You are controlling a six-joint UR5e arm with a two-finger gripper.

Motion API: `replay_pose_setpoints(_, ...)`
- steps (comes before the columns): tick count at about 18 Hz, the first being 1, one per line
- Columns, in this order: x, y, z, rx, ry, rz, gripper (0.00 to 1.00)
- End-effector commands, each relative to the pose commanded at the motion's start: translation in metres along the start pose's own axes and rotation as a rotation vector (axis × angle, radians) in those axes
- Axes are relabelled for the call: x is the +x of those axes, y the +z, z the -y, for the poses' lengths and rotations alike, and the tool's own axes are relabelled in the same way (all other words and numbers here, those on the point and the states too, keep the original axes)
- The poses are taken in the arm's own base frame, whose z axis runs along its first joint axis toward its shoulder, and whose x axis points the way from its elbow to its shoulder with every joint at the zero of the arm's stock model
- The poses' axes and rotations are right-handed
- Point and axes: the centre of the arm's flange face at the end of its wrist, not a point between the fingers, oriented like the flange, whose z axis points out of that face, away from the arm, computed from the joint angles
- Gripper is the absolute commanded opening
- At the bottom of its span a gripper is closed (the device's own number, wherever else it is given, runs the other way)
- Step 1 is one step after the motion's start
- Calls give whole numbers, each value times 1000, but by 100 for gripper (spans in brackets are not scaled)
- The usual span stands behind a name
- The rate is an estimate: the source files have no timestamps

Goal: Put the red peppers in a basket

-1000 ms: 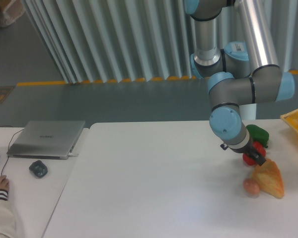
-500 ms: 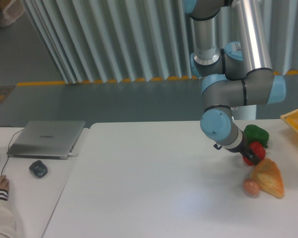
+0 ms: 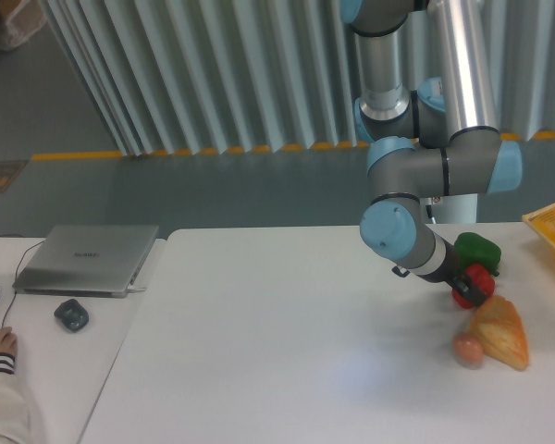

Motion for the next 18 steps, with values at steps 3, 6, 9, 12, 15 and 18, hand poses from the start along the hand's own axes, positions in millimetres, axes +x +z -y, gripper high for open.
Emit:
replay_pose_setpoints(3, 0, 4, 3, -6, 6, -9, 100)
replay_pose_setpoints(6, 8, 23, 6, -20, 25, -52, 100)
replay_pose_setpoints(9, 14, 38, 8, -28, 32, -82, 100)
replay_pose_setpoints(12, 15, 34, 9, 15, 20, -99, 100)
replay_pose_setpoints(15, 16, 35, 10, 9, 17, -96, 100)
replay_pose_setpoints(18, 18, 37, 13, 0, 24, -93, 100)
